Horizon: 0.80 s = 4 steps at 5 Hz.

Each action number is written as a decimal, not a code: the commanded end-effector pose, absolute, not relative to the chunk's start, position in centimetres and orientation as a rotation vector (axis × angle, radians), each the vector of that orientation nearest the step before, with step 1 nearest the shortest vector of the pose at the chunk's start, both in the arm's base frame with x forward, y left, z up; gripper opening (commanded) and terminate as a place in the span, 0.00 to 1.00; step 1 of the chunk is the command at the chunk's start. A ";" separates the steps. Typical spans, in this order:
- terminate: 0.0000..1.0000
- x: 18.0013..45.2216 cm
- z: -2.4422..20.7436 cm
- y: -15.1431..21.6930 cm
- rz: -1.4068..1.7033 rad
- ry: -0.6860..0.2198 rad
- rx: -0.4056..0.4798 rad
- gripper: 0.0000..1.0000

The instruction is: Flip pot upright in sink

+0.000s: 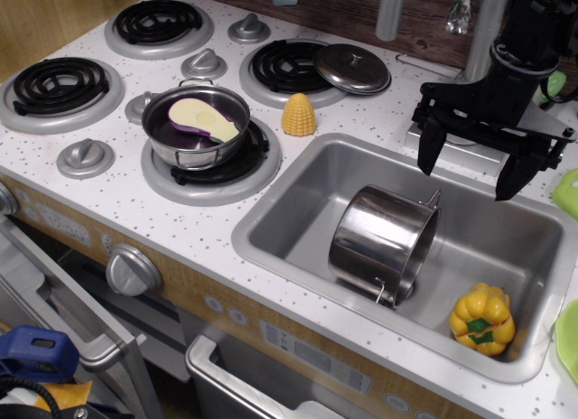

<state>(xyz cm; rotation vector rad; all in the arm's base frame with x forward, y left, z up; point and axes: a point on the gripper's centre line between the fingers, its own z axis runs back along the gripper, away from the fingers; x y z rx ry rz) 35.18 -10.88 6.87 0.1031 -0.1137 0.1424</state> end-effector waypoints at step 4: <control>0.00 34.8 5.3 -11.3 0.076 -0.158 0.257 1.00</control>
